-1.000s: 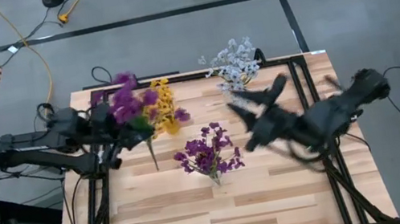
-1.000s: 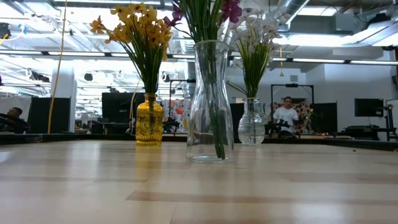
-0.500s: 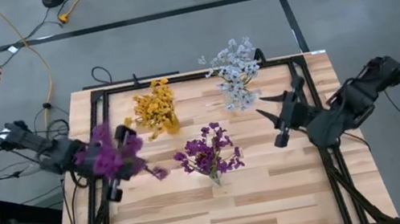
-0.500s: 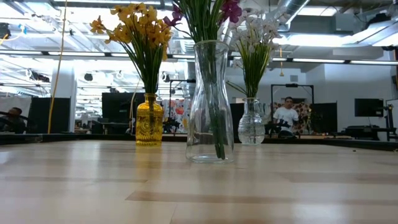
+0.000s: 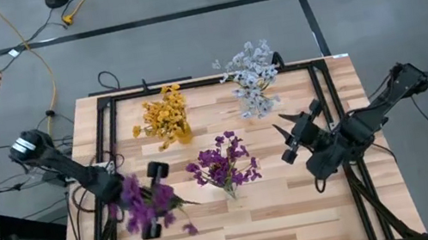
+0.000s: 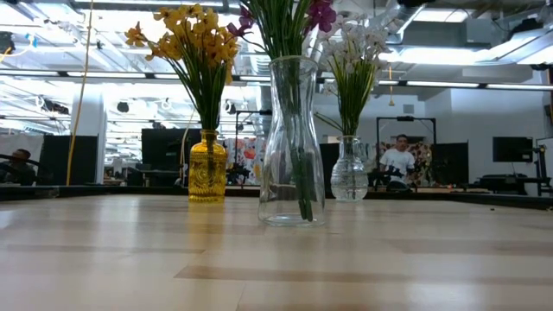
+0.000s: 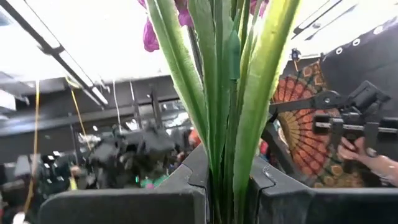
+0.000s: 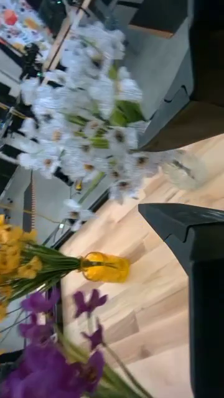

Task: Sort flowers into vase by color
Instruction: Put the violet flowers into the bottom transparent vase

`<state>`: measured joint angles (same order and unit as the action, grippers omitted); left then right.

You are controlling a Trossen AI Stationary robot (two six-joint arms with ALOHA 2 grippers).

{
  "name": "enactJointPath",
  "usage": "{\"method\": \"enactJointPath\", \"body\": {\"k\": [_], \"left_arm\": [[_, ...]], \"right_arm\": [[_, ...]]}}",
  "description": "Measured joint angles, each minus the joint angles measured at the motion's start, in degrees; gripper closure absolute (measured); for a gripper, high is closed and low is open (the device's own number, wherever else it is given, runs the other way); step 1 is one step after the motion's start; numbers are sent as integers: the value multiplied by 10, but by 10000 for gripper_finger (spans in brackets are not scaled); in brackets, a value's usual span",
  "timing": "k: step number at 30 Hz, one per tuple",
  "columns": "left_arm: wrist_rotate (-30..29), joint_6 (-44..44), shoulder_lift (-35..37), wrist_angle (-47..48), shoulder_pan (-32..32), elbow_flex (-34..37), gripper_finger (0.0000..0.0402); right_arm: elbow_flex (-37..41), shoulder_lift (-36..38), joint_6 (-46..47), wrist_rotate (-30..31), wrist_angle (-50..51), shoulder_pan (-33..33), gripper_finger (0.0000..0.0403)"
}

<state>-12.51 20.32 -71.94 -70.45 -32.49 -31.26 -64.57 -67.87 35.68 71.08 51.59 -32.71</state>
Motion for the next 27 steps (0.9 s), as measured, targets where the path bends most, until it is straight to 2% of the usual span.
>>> {"method": "enactJointPath", "body": {"k": [3, 8, 15, 19, 27], "left_arm": [[-2, 22, -60, -40, 2, -25, 379], [-3, 37, -141, -46, 18, -85, 379], [-3, 63, -225, -45, 49, -156, 379], [-7, 78, -248, -38, 62, -173, 379], [-17, 86, -249, 9, 78, -174, 379]], "right_arm": [[22, 0, 41, -1, -6, 2, 233], [41, -2, 88, -7, -16, 2, 233], [41, -7, 91, -9, -35, 0, 233], [41, -7, 76, -17, -41, -3, 233], [41, -7, 74, -20, -41, -3, 233]]}}
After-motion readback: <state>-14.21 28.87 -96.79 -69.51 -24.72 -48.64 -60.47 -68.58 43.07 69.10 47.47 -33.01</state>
